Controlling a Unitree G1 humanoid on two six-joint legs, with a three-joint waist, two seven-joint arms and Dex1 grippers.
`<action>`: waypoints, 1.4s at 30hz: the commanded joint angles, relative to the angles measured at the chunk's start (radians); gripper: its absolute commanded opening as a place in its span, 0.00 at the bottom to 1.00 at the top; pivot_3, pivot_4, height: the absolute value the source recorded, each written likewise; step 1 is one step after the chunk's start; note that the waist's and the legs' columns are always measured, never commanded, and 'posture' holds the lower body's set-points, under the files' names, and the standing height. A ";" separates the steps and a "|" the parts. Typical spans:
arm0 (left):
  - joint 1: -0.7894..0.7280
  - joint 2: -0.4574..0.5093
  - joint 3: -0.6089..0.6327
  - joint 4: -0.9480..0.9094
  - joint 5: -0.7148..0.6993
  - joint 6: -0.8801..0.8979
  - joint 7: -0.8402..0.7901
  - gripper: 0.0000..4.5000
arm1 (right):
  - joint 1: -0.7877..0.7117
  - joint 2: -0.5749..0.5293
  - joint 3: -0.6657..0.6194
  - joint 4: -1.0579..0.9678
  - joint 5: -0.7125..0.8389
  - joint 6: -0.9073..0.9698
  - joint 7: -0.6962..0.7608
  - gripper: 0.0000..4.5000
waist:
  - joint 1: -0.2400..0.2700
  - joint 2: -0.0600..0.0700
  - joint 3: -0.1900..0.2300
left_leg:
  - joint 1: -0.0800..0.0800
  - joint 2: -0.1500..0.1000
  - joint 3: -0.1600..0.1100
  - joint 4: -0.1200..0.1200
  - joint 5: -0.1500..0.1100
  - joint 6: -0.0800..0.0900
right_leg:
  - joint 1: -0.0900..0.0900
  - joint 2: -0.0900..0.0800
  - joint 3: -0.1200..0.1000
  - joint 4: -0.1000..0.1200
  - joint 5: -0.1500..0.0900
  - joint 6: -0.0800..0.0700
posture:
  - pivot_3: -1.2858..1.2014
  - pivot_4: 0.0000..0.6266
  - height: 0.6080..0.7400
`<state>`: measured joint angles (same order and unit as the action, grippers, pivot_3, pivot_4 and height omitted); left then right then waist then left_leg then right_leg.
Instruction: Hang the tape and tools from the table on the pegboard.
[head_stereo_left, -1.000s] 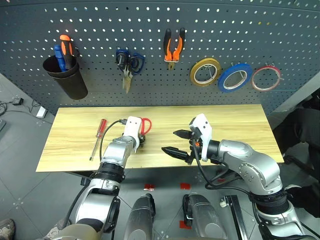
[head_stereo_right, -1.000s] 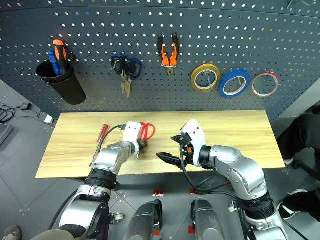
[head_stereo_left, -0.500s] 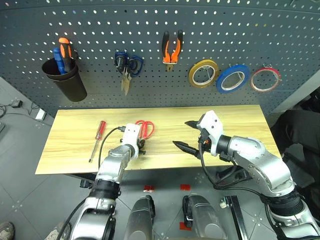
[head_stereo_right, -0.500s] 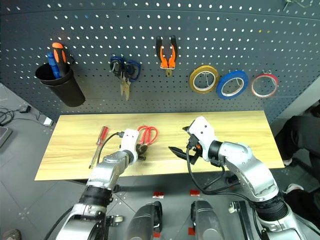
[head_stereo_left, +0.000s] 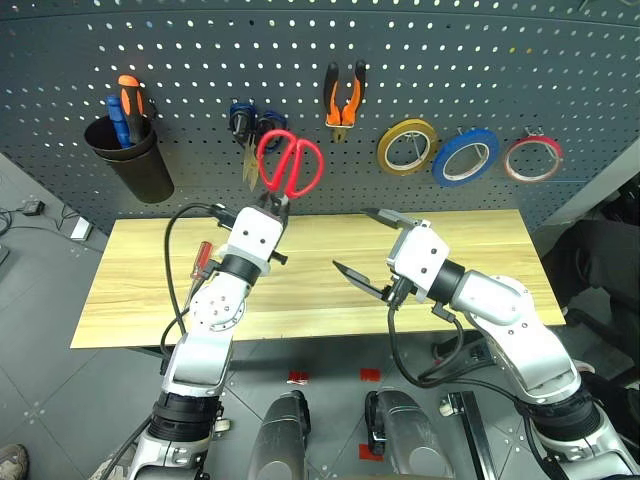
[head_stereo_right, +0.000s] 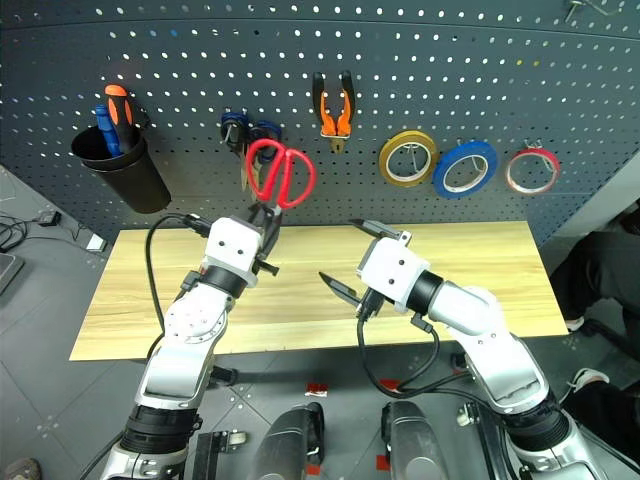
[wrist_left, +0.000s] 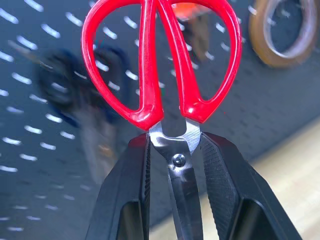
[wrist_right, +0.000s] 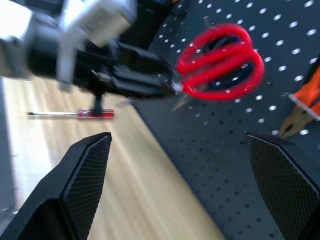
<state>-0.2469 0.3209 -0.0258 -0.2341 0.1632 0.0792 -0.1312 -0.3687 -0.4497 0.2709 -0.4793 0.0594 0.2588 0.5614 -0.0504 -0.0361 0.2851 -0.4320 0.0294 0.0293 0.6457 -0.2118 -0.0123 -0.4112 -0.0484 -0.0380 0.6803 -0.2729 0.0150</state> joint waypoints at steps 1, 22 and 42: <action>0.015 0.004 0.050 -0.067 0.021 -0.005 0.034 0.26 | -0.030 0.005 -0.039 0.011 -0.003 -0.052 0.002 1.00 | 0.000 0.000 0.000 | 0.000 0.000 0.000 0.000 0.000 0.000 | 0.000 0.000 0.000 0.000 0.000 0.000 | 0.47 0.36 1.00; -0.146 0.025 0.024 0.209 0.038 -0.050 0.003 0.26 | -0.178 0.076 -0.077 0.121 0.034 -0.066 0.035 1.00 | 0.000 -0.001 -0.001 | 0.000 0.000 0.000 0.001 0.000 0.000 | 0.000 0.000 -0.001 0.001 0.000 0.000 | 0.46 0.36 1.00; -0.017 0.077 0.131 0.249 -0.200 0.271 -0.224 0.99 | -0.095 0.271 -0.083 -0.044 0.222 0.648 -0.117 1.00 | -0.010 -0.001 -0.005 | 0.000 0.002 -0.001 0.001 0.002 -0.002 | 0.000 0.001 -0.001 0.003 0.001 -0.001 | 0.46 0.38 1.00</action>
<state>-0.2723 0.3767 0.0754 0.0289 -0.0141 0.3317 -0.3354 -0.4464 -0.1953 0.2153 -0.4483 0.2353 0.8311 0.4707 -0.0600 -0.0376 0.2806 -0.4316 0.0316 0.0278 0.6469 -0.2102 -0.0146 -0.4113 -0.0474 -0.0388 0.6837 -0.2719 0.0135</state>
